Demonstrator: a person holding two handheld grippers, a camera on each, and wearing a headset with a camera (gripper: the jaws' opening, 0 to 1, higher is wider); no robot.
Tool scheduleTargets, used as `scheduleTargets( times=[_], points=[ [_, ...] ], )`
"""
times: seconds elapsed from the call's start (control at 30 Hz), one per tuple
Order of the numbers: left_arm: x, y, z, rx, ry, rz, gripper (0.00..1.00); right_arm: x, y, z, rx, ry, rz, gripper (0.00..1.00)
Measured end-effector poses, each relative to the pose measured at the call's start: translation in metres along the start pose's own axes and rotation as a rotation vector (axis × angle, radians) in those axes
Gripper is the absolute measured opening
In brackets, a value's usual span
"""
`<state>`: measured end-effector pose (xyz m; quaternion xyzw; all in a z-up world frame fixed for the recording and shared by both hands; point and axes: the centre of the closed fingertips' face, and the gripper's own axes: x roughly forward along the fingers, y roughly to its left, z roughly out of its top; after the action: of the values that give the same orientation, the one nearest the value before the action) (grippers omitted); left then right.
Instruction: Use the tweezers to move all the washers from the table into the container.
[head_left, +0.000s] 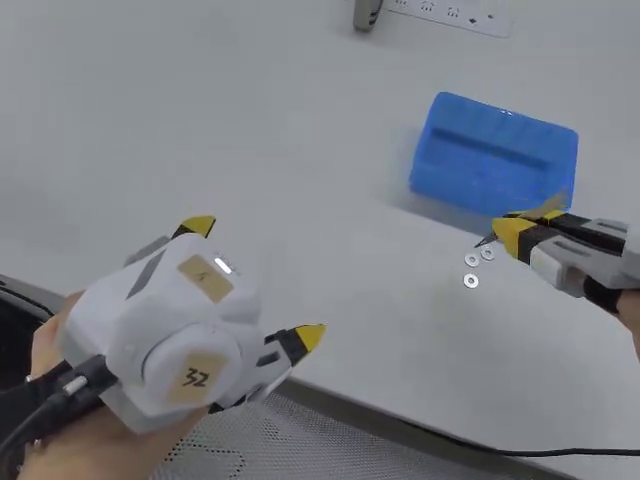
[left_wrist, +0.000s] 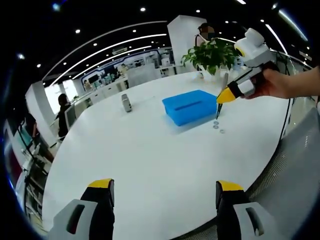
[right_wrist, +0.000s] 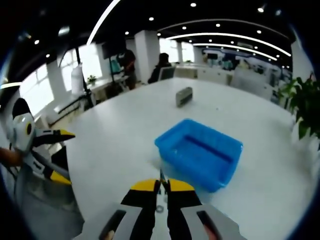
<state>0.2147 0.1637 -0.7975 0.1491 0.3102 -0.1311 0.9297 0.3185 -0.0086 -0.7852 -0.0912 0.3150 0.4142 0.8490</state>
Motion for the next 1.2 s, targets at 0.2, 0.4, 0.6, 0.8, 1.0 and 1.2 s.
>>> scheduleTargets(
  times=[0.2, 0.4, 0.6, 0.8, 1.0, 1.2],
  points=[
    [0.0, 0.0, -0.001, 0.005, 0.006, -0.001, 0.85, 0.004, 0.002, -0.018, 0.001, 0.048, 0.002, 0.03],
    [0.001, 0.0, -0.002, 0.008, 0.011, 0.002, 0.84, 0.006, 0.005, -0.03, -0.04, 0.087, 0.001, 0.04],
    [0.001, 0.0, -0.003, 0.01, 0.017, 0.004, 0.84, 0.006, 0.003, -0.031, -0.053, 0.081, -0.002, 0.04],
    [0.001, 0.001, -0.003, 0.011, 0.016, 0.005, 0.84, 0.006, 0.003, -0.033, -0.065, 0.076, -0.02, 0.03],
    [0.001, 0.0, -0.003, 0.012, 0.016, 0.004, 0.84, 0.006, 0.002, -0.033, -0.057, 0.087, -0.024, 0.03],
    [0.001, 0.0, -0.002, 0.009, 0.013, 0.003, 0.84, 0.007, 0.002, -0.033, -0.056, 0.103, -0.019, 0.02]
  ],
)
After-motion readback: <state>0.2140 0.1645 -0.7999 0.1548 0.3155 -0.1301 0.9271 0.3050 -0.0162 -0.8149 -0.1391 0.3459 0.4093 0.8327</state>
